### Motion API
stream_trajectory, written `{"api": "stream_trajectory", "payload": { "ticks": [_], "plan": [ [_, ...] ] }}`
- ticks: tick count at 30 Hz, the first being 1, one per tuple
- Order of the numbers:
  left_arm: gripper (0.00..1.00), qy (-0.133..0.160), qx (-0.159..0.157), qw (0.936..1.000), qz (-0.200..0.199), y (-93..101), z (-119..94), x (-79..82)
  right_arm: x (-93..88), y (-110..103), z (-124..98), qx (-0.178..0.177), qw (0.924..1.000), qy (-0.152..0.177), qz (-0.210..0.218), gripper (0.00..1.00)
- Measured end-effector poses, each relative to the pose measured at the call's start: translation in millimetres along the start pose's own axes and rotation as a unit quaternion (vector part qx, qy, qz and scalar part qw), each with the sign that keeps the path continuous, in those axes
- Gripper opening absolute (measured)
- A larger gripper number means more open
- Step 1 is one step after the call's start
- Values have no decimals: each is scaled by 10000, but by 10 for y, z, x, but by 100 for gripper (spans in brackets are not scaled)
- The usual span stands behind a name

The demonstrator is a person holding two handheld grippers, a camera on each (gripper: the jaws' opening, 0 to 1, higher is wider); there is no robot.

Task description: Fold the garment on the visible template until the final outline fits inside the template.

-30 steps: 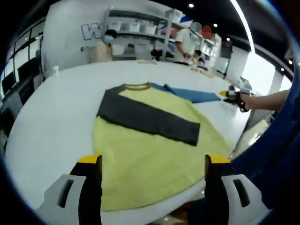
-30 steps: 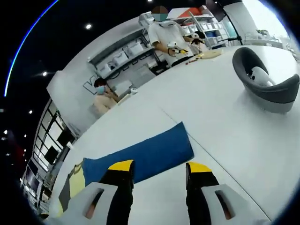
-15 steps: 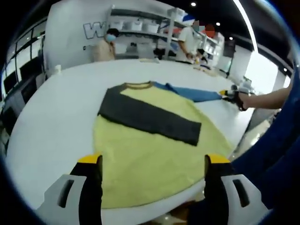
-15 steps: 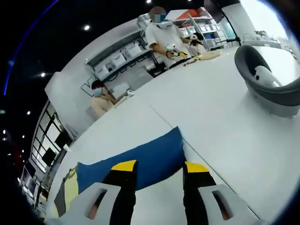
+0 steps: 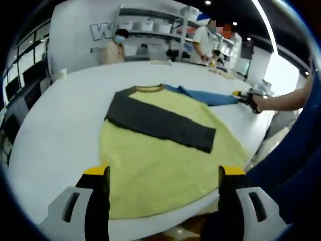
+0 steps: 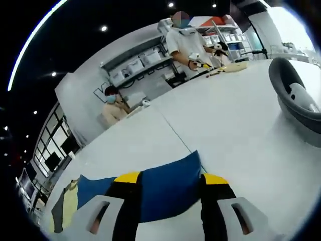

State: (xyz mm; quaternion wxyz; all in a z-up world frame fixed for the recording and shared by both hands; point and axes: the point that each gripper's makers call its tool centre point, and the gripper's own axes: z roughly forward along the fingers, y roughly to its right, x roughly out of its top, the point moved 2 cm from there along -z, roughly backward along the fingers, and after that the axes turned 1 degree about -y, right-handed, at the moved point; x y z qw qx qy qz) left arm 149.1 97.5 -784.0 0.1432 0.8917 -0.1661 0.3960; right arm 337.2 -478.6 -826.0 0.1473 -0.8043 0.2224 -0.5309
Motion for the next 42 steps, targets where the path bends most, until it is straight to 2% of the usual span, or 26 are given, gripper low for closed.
{"api": "stream_trajectory", "payload": {
  "ticks": [2, 6, 9, 12, 14, 17, 19, 21, 25, 26, 28, 31, 34, 37, 39, 41, 42],
  "plan": [
    [86, -5, 1, 10000, 10, 13, 1, 15, -67, -86, -27, 83, 9999, -113, 9, 43],
    [86, 16, -3, 10000, 28, 10, 19, 23, -135, -95, -107, 142, 9995, -277, -51, 34],
    [86, 4, -42, 10000, 52, 24, 28, 13, -215, -125, -194, 211, 9990, -381, 115, 26],
    [86, 6, -57, 10000, 51, 27, 38, 8, -216, -86, -205, 112, 9993, -331, 105, 20],
    [86, 0, -70, 10000, 50, 49, 34, 22, -190, -27, -160, 9, 9985, -268, 478, 16],
    [86, -25, -45, 9999, 92, 78, 11, 45, -75, 49, -111, -146, 9956, 30, 928, 14],
    [86, -14, -33, 10000, 82, 80, 0, 52, -65, 42, -107, -211, 9955, 68, 922, 9],
    [86, 19, 16, 10000, 44, 55, -26, 45, -56, 67, -107, -324, 9952, 67, 925, 0],
    [87, 74, 65, 9999, -67, 72, -67, 36, -29, 39, -97, -347, 9965, 53, 759, 0],
    [87, 75, 66, 9999, -70, 73, -68, 34, 22, 5, -101, -298, 9966, 142, 761, 0],
    [87, 71, 57, 9999, -80, 63, -70, 17, 67, -77, -117, -211, 9968, 231, 738, 0],
    [87, 56, 13, 10000, -58, 46, -60, -14, 162, -334, -154, 58, 9978, 341, 561, 0],
    [87, 90, -39, 9999, -51, 14, -39, -22, 265, -627, -197, 412, 9949, 528, 751, 0],
    [87, 165, -101, 9998, -52, -53, -32, -34, 246, -978, -241, 669, 9963, 418, 337, 0],
    [87, 180, -158, 9997, -42, -77, -30, -35, 217, -1252, -249, 1023, 9932, 384, 400, 0],
    [87, 237, -194, 9995, -27, -101, -40, -32, 206, -1348, -256, 1137, 9919, 367, 429, 0],
    [87, 256, -213, 9994, -30, -106, -59, -21, 157, -1582, -273, 1350, 9899, 245, 351, 0]
  ]
}}
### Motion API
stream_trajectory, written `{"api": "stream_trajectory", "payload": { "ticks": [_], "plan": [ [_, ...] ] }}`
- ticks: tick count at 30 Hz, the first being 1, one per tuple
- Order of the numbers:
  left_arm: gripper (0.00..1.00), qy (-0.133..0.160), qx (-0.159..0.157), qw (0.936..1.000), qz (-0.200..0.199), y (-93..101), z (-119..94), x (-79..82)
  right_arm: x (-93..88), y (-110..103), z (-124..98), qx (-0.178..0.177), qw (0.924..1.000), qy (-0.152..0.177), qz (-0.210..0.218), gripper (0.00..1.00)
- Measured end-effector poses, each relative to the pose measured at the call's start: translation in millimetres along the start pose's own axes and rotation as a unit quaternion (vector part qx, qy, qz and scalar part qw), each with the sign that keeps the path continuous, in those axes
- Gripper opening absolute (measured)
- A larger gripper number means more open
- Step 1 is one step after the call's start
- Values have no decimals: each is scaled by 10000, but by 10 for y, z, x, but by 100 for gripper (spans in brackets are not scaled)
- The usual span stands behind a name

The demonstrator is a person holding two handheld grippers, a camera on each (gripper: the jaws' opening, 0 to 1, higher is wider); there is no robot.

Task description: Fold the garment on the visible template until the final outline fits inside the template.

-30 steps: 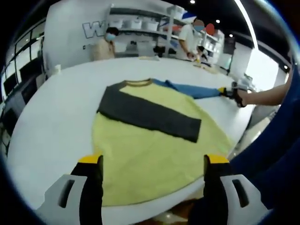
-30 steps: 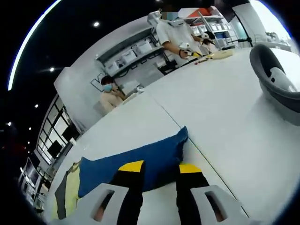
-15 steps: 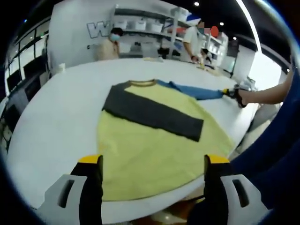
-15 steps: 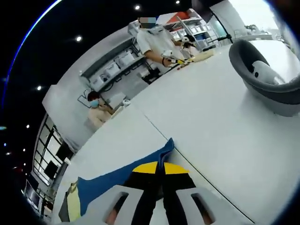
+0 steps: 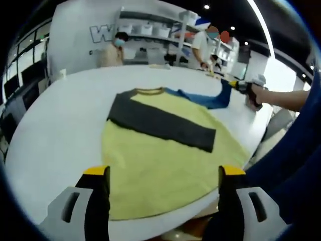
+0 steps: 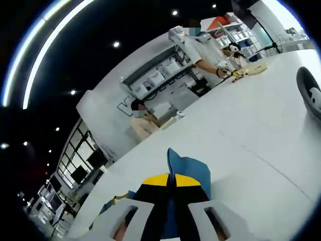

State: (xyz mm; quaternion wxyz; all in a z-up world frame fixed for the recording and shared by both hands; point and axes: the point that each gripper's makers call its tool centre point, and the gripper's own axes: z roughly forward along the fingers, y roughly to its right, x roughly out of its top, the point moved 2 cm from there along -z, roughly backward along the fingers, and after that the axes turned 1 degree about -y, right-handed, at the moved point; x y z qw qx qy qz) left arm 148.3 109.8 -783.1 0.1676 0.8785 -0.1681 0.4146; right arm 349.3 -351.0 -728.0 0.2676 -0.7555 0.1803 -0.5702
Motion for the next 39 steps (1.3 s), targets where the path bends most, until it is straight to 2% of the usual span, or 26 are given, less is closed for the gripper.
{"api": "stream_trajectory", "payload": {
  "ticks": [3, 7, 12, 17, 26, 33, 36, 39],
  "plan": [
    [87, 42, -43, 10000, 0, -19, -41, 5, -95, -237, 52, 212, 9992, -204, -260, 0],
    [87, 44, -124, 9999, 6, -87, -102, -45, -218, -696, 117, 547, 9977, -313, -265, 0],
    [86, 31, -219, 9997, 44, -151, -182, -76, -397, -1058, 156, 797, 9951, -453, -372, 0],
    [87, 95, -267, 9996, 60, -263, -247, -105, -573, -1239, 187, 857, 9930, -643, -489, 0],
    [86, 131, -333, 9993, 70, -402, -329, -166, -983, -1714, 218, 1135, 9888, -862, -451, 0],
    [86, 171, -369, 9992, 33, -414, -328, -161, -1279, -2023, 222, 1417, 9829, -1092, -425, 0],
    [86, 182, -389, 9991, 27, -419, -323, -176, -1439, -2243, 158, 1522, 9807, -1164, -398, 0],
    [86, 181, -417, 9990, 1, -400, -320, -195, -1538, -2347, 115, 1629, 9781, -1247, -365, 0]
  ]
}}
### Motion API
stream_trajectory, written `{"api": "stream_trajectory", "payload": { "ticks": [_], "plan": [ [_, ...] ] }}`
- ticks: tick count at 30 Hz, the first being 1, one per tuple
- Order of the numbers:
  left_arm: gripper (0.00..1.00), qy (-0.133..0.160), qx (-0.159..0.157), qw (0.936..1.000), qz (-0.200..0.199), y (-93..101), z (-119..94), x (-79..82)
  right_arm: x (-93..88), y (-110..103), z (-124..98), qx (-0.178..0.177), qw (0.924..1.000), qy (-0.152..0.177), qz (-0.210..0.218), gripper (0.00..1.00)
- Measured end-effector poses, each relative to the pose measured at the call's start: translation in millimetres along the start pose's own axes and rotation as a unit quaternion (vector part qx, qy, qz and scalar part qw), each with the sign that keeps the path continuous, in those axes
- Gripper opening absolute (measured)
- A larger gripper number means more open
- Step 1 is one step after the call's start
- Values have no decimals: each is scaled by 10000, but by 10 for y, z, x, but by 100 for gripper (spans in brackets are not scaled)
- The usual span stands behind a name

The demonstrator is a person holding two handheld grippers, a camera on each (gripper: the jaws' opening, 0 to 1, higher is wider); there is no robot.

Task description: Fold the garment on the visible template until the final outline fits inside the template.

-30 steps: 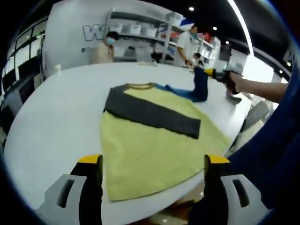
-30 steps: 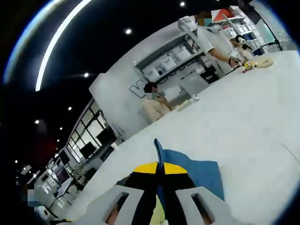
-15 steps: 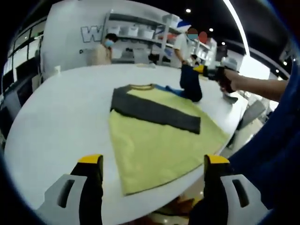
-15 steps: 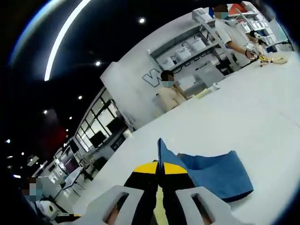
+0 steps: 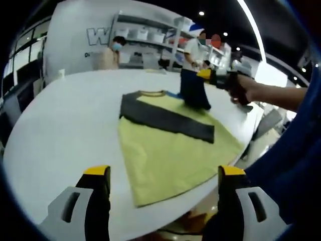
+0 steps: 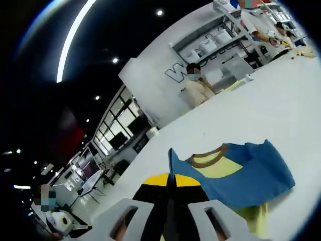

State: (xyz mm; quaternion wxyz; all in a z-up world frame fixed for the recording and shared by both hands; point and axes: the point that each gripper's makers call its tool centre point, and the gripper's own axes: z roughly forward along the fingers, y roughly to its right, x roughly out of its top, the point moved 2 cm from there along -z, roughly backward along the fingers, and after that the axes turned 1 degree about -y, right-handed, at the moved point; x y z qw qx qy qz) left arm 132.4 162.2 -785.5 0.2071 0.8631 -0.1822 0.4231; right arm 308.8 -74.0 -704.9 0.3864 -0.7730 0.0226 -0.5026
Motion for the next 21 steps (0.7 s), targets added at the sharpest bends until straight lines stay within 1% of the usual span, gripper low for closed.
{"api": "stream_trajectory", "payload": {
  "ticks": [1, 3, 5, 11, 13, 17, 21],
  "plan": [
    [86, -3, -2, 10000, -1, -3, -1, -5, -17, -8, 12, 36, 10000, -30, 26, 0],
    [86, -11, -9, 10000, 1, -10, -3, -19, -150, -150, 7, 128, 9998, -134, 21, 0],
    [86, -30, -13, 10000, 11, -17, -7, -33, -233, -216, 13, 204, 9996, -216, 39, 0],
    [86, -20, 3, 10000, 7, -33, -20, -43, -439, -333, 22, 389, 9984, -393, 77, 0],
    [86, -24, -4, 10000, 8, -31, -16, -50, -542, -404, 5, 501, 9974, -515, 68, 0],
    [86, -43, -12, 10000, 27, -8, -15, -57, -711, -518, -39, 620, 9955, -720, 17, 0],
    [86, -45, -8, 10000, 20, 5, -18, -53, -854, -586, -80, 806, 9924, -932, -47, 0]
  ]
}}
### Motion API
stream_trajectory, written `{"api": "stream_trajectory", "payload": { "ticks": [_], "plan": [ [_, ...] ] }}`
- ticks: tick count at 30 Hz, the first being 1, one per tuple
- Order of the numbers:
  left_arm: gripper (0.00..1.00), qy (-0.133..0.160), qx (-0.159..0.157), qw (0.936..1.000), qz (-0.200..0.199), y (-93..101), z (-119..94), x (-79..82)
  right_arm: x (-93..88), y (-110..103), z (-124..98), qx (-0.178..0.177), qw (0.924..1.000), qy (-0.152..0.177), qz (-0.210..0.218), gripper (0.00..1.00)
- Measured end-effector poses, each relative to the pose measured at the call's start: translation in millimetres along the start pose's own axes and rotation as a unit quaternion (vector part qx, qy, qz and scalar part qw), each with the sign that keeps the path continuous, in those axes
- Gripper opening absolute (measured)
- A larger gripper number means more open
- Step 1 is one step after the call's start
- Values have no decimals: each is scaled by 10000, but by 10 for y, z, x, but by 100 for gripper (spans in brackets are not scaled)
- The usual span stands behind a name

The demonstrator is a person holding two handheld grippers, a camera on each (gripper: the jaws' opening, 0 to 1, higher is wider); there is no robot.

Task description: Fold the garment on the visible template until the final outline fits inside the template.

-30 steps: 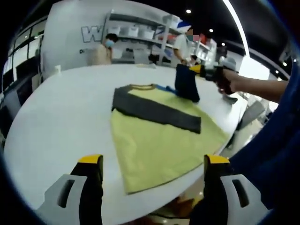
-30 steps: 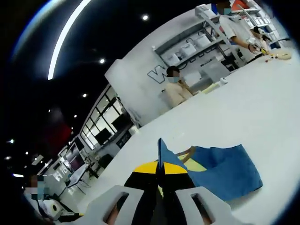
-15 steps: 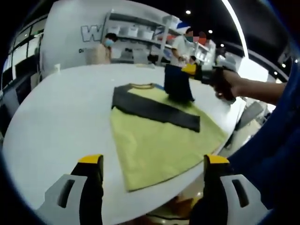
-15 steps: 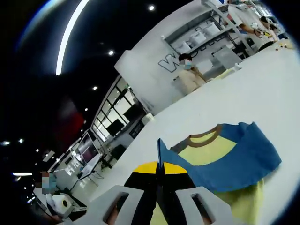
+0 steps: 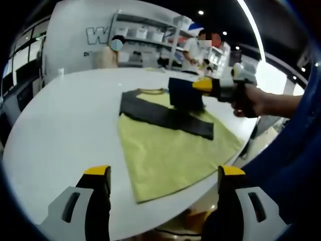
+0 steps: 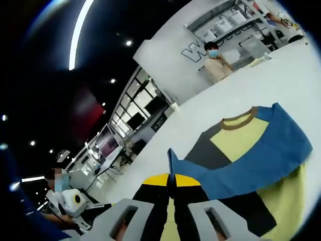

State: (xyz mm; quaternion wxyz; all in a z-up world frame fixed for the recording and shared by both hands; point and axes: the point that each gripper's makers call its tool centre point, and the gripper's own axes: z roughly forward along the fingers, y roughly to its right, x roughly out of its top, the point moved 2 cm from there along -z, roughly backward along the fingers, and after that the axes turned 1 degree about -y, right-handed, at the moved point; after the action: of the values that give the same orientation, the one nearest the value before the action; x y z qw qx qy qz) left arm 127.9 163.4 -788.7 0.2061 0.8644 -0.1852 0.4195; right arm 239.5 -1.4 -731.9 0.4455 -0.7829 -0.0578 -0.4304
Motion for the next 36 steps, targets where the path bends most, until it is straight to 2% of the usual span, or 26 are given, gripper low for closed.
{"api": "stream_trajectory", "payload": {
  "ticks": [2, 7, 10, 15, 29, 32, 36],
  "plan": [
    [85, 1, 3, 10000, 5, -1, -2, 2, -128, -11, -6, 59, 9996, -211, -169, 0],
    [86, -1, 10, 10000, 0, -29, -5, -12, -260, -43, -64, 157, 9990, -354, -214, 0],
    [85, -7, 4, 10000, -5, -29, -3, -23, -351, -58, -112, 248, 9974, -539, -409, 0],
    [85, -22, -5, 10000, 2, -30, 6, -46, -495, -39, -190, 422, 9959, -731, -330, 0],
    [85, -63, -31, 10000, 53, -33, 17, -61, -728, 11, -159, 269, 9934, -998, -498, 0],
    [85, -72, -55, 9999, 68, -12, 28, -59, -829, 26, -151, 160, 9910, -1142, -677, 0],
    [85, -93, -99, 9999, 78, 18, 48, -75, -1006, -26, -163, 282, 9864, -1370, -866, 11]
  ]
}}
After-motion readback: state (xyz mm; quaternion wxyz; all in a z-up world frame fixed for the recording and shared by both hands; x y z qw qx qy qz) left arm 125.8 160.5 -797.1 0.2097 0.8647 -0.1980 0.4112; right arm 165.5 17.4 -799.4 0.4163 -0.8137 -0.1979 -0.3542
